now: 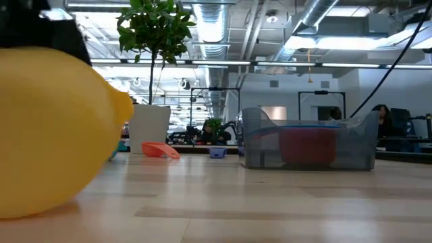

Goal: Nest measuring cups in basket
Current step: Stack the yellow measuring cup on top of the blue measuring cup in the black bin

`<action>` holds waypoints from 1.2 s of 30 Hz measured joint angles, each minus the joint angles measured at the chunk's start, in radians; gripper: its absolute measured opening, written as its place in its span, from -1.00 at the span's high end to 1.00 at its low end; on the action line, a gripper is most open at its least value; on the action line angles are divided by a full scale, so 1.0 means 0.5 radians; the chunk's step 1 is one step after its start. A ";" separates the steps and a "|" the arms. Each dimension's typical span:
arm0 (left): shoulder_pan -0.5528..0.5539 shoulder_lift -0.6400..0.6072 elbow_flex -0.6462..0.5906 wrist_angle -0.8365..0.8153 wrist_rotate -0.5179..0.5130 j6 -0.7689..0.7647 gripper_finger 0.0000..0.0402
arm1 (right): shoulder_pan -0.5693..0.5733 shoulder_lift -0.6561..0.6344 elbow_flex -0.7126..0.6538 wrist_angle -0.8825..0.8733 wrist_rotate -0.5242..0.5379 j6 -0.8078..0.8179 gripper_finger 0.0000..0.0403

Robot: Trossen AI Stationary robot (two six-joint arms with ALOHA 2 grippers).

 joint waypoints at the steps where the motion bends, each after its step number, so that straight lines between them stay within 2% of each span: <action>1: 0.003 0.021 -0.001 -0.010 0.014 0.013 0.04 | 0.000 0.000 0.000 -0.001 0.002 -0.001 0.44; 6: 0.035 0.041 -0.003 -0.013 -0.006 0.070 0.14 | 0.000 0.001 0.001 -0.001 0.004 -0.011 0.44; 14: 0.077 0.041 -0.003 -0.051 0.055 0.143 0.79 | 0.000 0.001 0.002 0.000 0.004 -0.014 0.44; 17: 0.080 0.039 -0.001 -0.042 0.047 0.145 0.95 | 0.000 0.001 0.002 -0.001 0.004 -0.015 0.44; 20: 0.081 0.037 0.000 -0.033 0.043 0.133 0.92 | 0.000 0.001 0.002 -0.001 0.004 -0.015 0.44; 29: 0.080 0.044 -0.002 -0.053 0.058 0.133 0.46 | 0.000 0.001 0.002 0.000 0.004 -0.022 0.44; 36: 0.084 0.095 -0.004 -0.076 0.064 0.124 0.40 | 0.000 0.002 0.002 -0.001 0.007 -0.054 0.44</action>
